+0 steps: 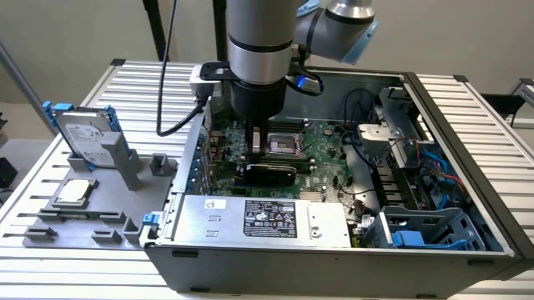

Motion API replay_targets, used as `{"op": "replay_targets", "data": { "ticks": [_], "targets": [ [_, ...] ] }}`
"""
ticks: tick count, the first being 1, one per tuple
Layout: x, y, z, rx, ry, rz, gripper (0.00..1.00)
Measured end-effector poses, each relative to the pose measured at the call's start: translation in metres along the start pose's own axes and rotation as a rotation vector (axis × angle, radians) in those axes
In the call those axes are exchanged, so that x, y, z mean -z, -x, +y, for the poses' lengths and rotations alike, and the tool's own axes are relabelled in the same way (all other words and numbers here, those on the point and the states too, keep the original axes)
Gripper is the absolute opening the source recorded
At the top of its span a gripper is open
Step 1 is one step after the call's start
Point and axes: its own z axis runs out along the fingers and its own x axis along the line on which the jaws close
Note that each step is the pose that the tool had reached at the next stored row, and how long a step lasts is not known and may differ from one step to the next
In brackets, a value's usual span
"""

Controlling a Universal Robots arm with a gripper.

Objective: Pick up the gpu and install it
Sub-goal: 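Insert the gpu into the slot, then press down on the gpu until it lock into place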

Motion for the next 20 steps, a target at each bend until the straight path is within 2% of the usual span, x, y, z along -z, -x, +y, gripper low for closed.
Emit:
{"op": "replay_targets", "data": {
  "ticks": [1,3,9,20],
  "targets": [
    [0.0002,0.001,0.0003,0.0,-0.0001,0.0001,0.2],
    [0.0002,0.003,0.0008,0.0,0.0,0.0008,0.11],
    [-0.0041,0.008,0.0038,0.0,-0.0001,0.0052,0.11],
    [-0.0136,0.009,0.0114,0.0,0.0004,0.0198,0.11]
  ]
}}
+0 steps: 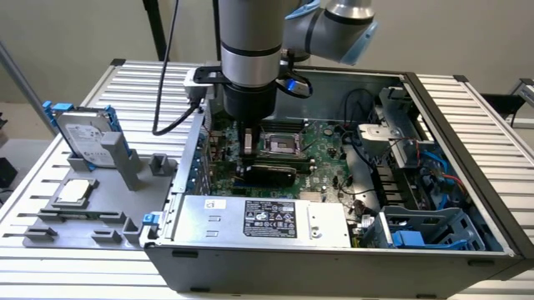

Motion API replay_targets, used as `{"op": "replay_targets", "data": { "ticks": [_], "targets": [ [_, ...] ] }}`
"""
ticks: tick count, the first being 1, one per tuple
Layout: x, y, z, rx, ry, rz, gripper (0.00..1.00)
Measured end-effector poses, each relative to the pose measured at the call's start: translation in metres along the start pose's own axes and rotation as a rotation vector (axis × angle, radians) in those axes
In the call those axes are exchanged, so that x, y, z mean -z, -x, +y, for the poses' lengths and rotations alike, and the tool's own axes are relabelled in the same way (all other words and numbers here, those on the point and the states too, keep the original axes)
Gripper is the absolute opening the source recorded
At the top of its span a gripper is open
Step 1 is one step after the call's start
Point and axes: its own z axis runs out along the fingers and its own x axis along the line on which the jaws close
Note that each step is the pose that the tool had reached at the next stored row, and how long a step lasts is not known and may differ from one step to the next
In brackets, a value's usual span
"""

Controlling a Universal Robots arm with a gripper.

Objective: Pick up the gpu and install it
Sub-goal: 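Press down on the gpu until it lock into place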

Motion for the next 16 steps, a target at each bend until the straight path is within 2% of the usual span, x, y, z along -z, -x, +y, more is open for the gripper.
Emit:
{"op": "replay_targets", "data": {
  "ticks": [5,7,8,10,12,13,16],
  "targets": [
    [-0.0015,0.0,0.0013,0.0,-0.0004,0.0018,0.11],
    [0.0045,0.001,0.0017,0.0,-0.0019,-0.0011,0.11],
    [0.0101,0.0,0.0018,0.0,-0.0008,0.0012,0.11],
    [0.019,0.0,0.0019,0.0,-0.0006,0.0015,0.11],
    [0.0226,0.0,0.0029,0.0,0.001,0.0019,0.11],
    [0.0226,0.0,0.0035,0.003,0.0048,0.0018,0.11],
    [0.0227,0.0,0.005,0.012,0.0241,0.0032,0.11]
  ]
}}
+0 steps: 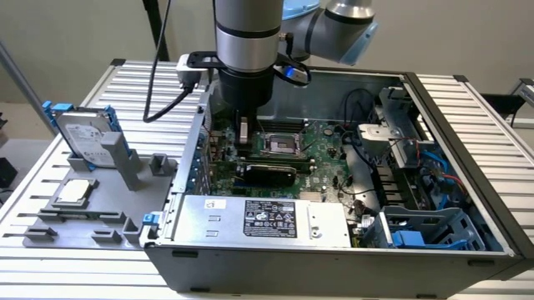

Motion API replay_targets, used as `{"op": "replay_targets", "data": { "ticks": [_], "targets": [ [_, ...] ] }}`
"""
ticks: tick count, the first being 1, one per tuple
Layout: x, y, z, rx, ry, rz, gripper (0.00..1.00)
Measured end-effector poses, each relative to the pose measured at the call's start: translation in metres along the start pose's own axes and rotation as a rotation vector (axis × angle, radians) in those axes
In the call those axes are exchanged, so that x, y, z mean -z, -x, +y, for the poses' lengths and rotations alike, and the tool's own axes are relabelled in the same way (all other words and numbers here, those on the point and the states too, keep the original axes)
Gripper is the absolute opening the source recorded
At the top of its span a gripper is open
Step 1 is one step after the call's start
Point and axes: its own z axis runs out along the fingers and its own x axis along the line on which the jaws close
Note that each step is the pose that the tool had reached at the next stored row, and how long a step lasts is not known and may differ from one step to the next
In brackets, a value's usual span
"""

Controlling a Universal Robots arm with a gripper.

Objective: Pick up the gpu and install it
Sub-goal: 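Press down on the gpu until it lock into place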

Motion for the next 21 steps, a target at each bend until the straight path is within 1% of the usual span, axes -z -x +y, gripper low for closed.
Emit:
{"op": "replay_targets", "data": {
  "ticks": [4,5,10,16,17,20,21],
  "targets": [
    [-0.0001,0.0,0.0015,0.012,0.0335,0.0005,0.11],
    [0.0,0.0001,0.0019,0.016,0.0433,0.0007,0.11],
    [-0.0001,0.0001,0.0036,0.031,0.0879,0.0011,0.11],
    [-0.0002,0.0001,0.0059,0.048,0.1451,0.0009,0.11],
    [-0.0002,0.0001,0.0063,0.051,0.1557,0.0008,0.11],
    [-0.0002,0.0001,0.0077,0.058,0.1848,0.0006,0.11],
    [-0.0003,0.0002,0.008,0.059,0.1938,0.0003,0.11]
  ]
}}
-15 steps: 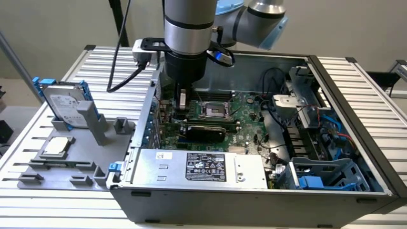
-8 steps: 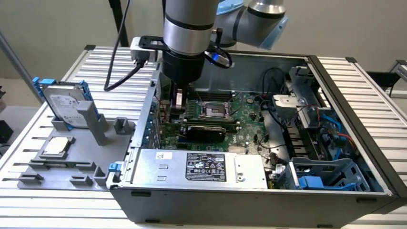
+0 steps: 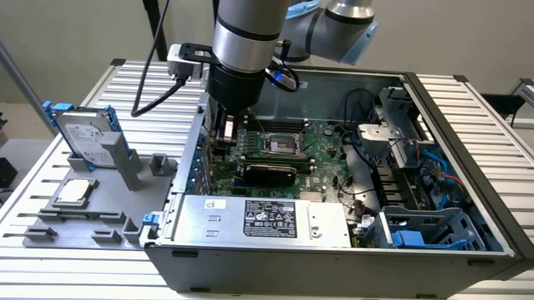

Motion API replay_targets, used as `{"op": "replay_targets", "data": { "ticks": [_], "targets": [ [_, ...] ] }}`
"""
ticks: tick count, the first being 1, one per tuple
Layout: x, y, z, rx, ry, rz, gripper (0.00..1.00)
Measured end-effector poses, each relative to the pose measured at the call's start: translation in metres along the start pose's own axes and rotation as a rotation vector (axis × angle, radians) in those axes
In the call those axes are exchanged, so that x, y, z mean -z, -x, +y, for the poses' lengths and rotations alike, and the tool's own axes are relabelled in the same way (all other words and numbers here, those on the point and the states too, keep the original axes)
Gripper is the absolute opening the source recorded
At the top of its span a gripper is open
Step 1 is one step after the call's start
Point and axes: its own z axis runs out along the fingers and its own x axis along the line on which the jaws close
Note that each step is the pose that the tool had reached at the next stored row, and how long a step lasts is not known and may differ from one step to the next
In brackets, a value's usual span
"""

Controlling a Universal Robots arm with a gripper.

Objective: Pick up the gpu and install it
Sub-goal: 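Press down on the gpu until it lock into place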

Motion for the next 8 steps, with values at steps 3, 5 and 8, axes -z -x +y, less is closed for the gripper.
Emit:
{"op": "replay_targets", "data": {
  "ticks": [3,5,8],
  "targets": [
    [0.0015,0.0,0.0004,0.001,0.0209,-0.0006,0.11],
    [0.0029,0.0,0.0007,0.001,0.0309,-0.0011,0.11],
    [0.0053,0.0,0.0013,0.001,0.0431,-0.0009,0.11]
  ]
}}
